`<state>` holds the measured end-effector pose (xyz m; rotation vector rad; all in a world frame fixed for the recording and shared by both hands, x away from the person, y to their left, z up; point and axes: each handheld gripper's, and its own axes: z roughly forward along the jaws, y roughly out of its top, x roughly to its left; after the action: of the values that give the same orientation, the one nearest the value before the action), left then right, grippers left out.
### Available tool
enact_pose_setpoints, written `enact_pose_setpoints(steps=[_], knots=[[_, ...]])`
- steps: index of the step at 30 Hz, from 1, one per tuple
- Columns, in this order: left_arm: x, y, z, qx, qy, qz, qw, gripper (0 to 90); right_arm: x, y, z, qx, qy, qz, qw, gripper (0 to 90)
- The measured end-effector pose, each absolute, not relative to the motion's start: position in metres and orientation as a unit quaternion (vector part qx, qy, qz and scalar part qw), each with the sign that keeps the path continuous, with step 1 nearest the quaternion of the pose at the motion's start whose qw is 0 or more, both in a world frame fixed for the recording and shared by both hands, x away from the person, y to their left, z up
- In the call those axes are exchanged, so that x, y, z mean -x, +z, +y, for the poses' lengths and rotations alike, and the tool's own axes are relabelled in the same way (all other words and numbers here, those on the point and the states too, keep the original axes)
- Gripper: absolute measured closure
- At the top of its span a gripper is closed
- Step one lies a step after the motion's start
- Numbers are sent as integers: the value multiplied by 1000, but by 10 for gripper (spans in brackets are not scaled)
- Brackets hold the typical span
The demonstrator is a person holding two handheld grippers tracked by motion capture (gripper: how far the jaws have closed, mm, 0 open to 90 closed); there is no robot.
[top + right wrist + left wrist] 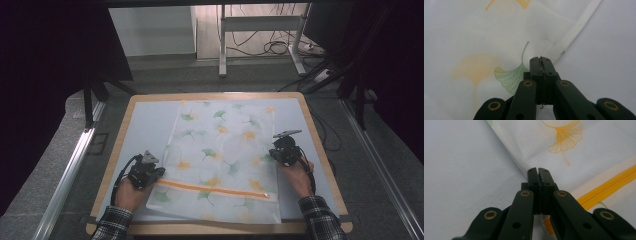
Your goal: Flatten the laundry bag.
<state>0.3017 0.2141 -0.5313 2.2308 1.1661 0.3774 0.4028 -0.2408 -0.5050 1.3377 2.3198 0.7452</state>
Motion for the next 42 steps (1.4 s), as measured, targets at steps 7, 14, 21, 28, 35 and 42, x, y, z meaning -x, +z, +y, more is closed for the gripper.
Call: enact_pose_setpoints(steps=[7, 14, 21, 28, 35, 42], knots=[[-292, -529, 210, -841, 139, 432, 295, 896, -415, -503, -239, -462, 272, 823, 187, 896], [-277, -528, 201, -852, 145, 419, 279, 893, -427, -503, -233, -452, 272, 827, 193, 895], [-275, -530, 204, -846, 144, 428, 282, 872, -429, -506, -225, -435, 268, 837, 197, 892], [-277, -530, 209, -834, 147, 439, 300, 723, -427, -505, -227, -437, 279, 832, 199, 857], [-278, -527, 214, -817, 147, 447, 333, 546, -421, -502, -232, -435, 293, 828, 198, 756], [-278, -526, 214, -816, 150, 442, 340, 390, -416, -500, -233, -431, 301, 831, 182, 650]])
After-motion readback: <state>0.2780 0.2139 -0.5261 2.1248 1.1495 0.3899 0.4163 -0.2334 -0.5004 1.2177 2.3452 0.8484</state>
